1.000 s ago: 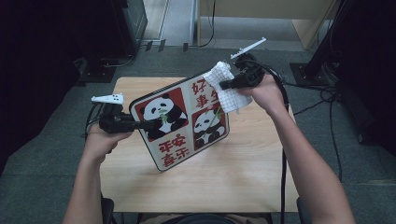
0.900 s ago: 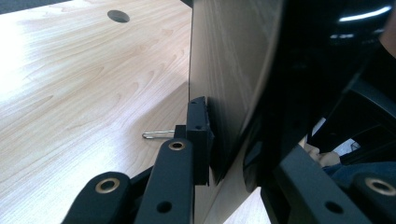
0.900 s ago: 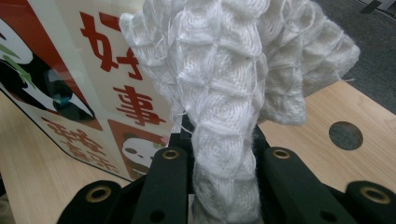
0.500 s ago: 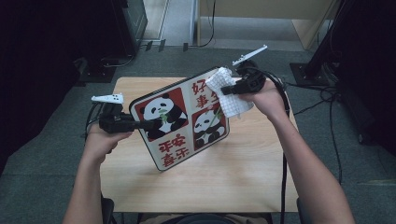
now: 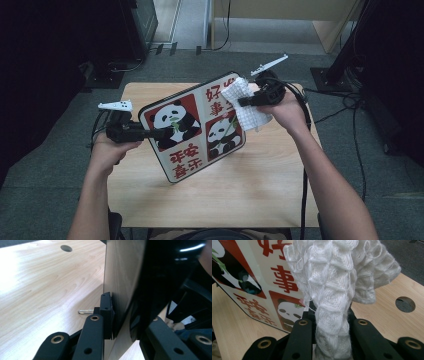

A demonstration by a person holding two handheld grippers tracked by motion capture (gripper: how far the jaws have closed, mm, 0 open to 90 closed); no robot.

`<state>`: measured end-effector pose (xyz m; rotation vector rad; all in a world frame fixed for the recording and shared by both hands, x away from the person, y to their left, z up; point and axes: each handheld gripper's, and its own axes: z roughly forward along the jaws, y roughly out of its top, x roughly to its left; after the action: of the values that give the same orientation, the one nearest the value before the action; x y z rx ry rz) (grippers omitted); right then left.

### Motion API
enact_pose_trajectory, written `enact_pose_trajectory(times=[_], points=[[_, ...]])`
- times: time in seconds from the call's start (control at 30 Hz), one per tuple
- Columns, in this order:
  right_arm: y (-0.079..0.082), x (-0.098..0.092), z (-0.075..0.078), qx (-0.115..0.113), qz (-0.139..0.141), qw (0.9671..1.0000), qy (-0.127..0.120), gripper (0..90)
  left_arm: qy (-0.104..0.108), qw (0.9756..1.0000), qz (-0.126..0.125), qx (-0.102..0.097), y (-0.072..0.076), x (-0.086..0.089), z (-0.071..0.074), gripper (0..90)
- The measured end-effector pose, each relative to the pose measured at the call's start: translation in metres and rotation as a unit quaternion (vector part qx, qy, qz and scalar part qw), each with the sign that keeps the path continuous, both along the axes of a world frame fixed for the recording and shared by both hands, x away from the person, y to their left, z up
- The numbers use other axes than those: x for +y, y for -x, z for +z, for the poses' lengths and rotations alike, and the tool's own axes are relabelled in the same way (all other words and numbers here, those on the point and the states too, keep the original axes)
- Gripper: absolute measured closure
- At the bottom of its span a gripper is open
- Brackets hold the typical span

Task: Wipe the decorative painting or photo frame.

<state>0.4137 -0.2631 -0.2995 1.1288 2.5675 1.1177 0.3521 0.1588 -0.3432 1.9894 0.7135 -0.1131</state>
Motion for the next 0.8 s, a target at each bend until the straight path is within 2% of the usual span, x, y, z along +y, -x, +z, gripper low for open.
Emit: enact_pose_trajectory(times=[0.17,0.27,0.5,0.57,0.67,0.8], points=[[0.004,-0.001,-0.003,0.003,0.0,1.0,-0.001,77.7,-0.007,0.9998,0.004,-0.018,0.003,-0.001,0.0,79.1],[0.005,-0.001,-0.006,0.003,0.001,1.0,-0.001,77.7,-0.008,0.9999,0.008,-0.011,0.002,-0.001,0.001,78.7],[0.005,-0.001,-0.013,0.007,0.001,1.0,-0.002,77.7,-0.012,0.9999,0.003,-0.009,0.003,-0.001,0.001,78.9],[0.006,-0.001,-0.017,0.009,0.0,1.0,-0.001,77.7,-0.006,1.0,-0.004,0.006,0.001,0.0,0.001,78.4],[0.006,-0.002,-0.022,0.015,0.0,0.9999,-0.002,77.7,-0.004,0.9999,-0.006,0.009,0.001,0.001,0.001,77.9],[0.006,-0.001,-0.027,0.013,0.002,0.9999,-0.002,77.7,-0.003,0.9999,-0.009,0.004,0.001,0.001,0.0,78.2]])
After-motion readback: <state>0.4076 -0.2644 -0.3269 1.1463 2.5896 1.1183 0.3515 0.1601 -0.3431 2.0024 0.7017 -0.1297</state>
